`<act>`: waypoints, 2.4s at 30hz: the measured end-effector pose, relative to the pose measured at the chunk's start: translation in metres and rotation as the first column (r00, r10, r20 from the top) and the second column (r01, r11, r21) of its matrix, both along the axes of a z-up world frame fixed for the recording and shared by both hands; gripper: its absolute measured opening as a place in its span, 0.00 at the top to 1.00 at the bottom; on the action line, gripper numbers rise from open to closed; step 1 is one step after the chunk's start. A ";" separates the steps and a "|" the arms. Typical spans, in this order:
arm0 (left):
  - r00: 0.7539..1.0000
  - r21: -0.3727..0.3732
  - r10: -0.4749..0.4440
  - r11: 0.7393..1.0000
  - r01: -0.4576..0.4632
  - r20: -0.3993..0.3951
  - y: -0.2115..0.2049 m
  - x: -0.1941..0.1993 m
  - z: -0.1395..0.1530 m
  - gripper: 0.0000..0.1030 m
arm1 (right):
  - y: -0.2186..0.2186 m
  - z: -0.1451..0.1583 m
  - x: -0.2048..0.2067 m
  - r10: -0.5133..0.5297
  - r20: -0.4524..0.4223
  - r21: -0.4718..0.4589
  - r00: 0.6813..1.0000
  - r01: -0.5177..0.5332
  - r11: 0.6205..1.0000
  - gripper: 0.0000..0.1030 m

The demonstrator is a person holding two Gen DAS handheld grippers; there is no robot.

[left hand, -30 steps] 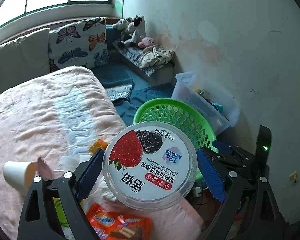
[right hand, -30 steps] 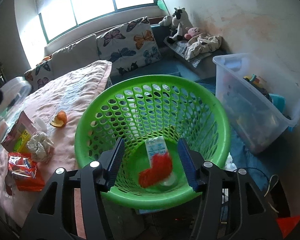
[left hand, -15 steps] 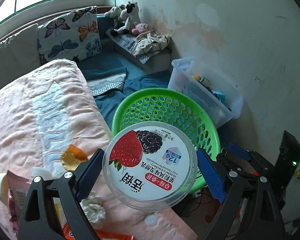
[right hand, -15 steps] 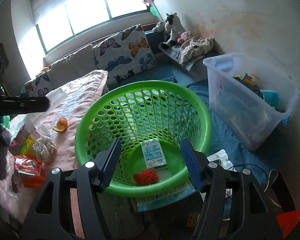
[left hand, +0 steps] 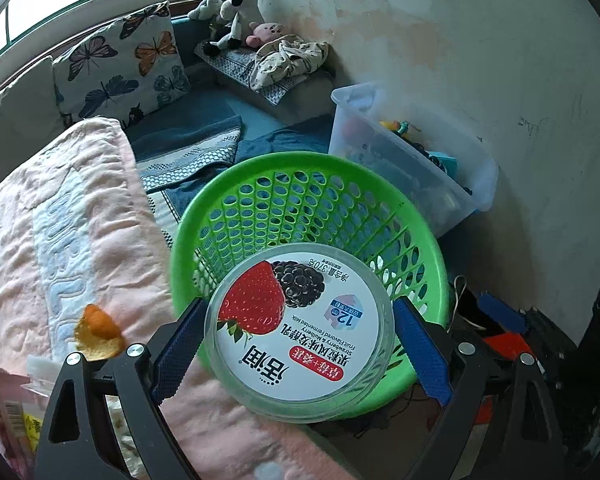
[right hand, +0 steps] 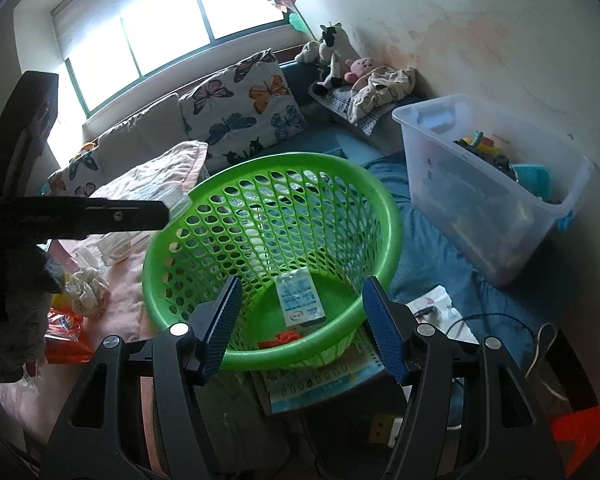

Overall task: Collect trash
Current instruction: 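Carry the yogurt cup and red mesh bag over the green basket and release both, then move the right tool back to the bed and grasp the orange snack wrapper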

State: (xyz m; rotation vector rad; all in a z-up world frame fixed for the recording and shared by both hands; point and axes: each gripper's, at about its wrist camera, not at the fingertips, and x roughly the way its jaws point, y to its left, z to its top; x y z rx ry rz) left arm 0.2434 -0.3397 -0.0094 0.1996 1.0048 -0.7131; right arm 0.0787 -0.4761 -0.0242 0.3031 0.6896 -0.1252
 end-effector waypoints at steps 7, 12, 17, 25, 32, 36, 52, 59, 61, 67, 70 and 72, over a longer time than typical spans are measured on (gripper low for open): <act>0.999 -0.055 0.003 0.998 -0.005 -0.038 -0.007 0.001 -0.005 0.12 | -0.001 0.001 -0.006 -0.010 0.004 0.001 1.000 0.010 1.000 0.39; 0.999 -0.092 0.009 0.996 -0.012 -0.032 0.008 -0.006 0.004 0.11 | 0.005 0.007 -0.010 -0.006 0.019 -0.008 1.000 0.006 1.000 0.39; 0.998 -0.110 0.025 0.994 -0.019 0.052 0.036 -0.025 0.030 0.11 | 0.018 0.017 -0.015 0.020 0.044 -0.014 0.999 -0.019 1.000 0.39; 0.991 -0.136 0.073 0.989 -0.058 0.113 0.094 -0.050 0.055 0.11 | 0.051 0.028 -0.021 0.089 0.067 -0.023 0.994 -0.087 0.996 0.39; 0.975 -0.164 0.176 0.975 -0.153 0.134 0.158 -0.060 0.062 0.11 | 0.093 0.032 -0.024 0.188 0.066 -0.037 0.980 -0.186 0.982 0.37; 0.961 -0.179 0.236 0.961 -0.210 0.144 0.195 -0.065 0.064 0.11 | 0.118 0.034 -0.024 0.249 0.065 -0.037 0.966 -0.247 0.968 0.35; 0.910 -0.207 0.406 0.900 -0.382 0.083 0.300 -0.087 0.032 0.11 | 0.192 0.027 -0.011 0.423 0.031 -0.024 0.906 -0.423 0.906 0.35; 0.903 -0.202 0.426 0.891 -0.407 0.056 0.324 -0.098 0.017 0.11 | 0.214 0.015 -0.003 0.485 -0.023 -0.070 0.874 -0.486 0.871 0.42; 0.901 -0.193 0.431 0.889 -0.414 0.050 0.329 -0.098 0.013 0.11 | 0.215 0.010 -0.003 0.495 -0.042 -0.090 0.868 -0.497 0.863 0.43; 0.895 -0.195 0.445 0.880 -0.433 0.019 0.344 -0.103 0.001 0.11 | 0.212 -0.009 -0.003 0.539 -0.105 -0.152 0.836 -0.549 0.822 0.43; 0.896 -0.200 0.444 0.879 -0.433 0.010 0.346 -0.106 -0.003 0.11 | 0.212 -0.016 0.000 0.577 -0.123 -0.183 0.807 -0.590 0.786 0.44; 0.897 -0.200 0.442 0.879 -0.433 0.003 0.346 -0.108 -0.006 0.11 | 0.215 -0.021 0.004 0.612 -0.131 -0.199 0.780 -0.626 0.754 0.44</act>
